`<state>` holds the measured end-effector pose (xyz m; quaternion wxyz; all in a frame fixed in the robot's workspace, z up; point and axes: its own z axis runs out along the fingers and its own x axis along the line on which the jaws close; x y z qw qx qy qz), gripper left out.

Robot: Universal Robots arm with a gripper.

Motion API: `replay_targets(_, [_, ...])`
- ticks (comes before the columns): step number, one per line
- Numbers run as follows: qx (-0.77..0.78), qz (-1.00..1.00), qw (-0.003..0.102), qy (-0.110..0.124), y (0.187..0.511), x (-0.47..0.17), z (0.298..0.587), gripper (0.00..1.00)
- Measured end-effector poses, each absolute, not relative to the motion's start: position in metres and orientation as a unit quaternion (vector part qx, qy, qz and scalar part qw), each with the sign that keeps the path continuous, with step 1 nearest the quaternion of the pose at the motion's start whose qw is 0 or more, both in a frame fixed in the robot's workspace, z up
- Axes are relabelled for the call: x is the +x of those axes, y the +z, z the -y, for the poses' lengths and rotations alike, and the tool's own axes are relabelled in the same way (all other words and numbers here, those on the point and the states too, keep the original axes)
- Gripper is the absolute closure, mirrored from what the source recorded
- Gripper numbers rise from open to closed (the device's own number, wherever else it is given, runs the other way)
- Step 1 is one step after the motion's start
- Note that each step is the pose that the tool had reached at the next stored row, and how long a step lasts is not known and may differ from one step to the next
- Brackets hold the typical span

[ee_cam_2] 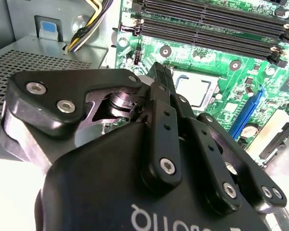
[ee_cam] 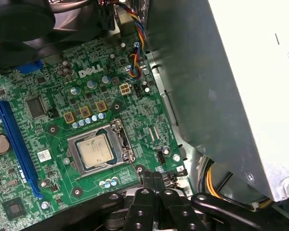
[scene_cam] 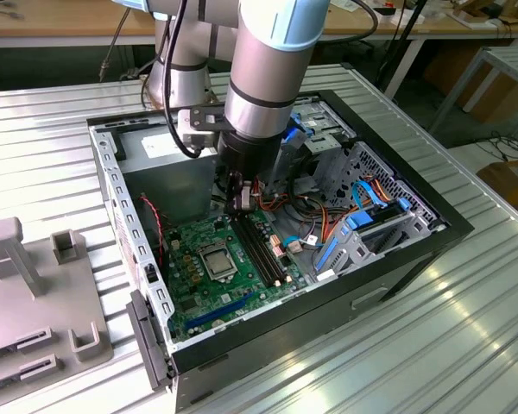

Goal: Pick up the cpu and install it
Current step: 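Install the first cpu locking lever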

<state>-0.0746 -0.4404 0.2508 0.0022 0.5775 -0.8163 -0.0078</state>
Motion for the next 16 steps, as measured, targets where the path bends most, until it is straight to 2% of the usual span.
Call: replay_targets(16, [0.63,0.776,0.005,-0.005,0.2531,-0.0776,0.4404,0.89])
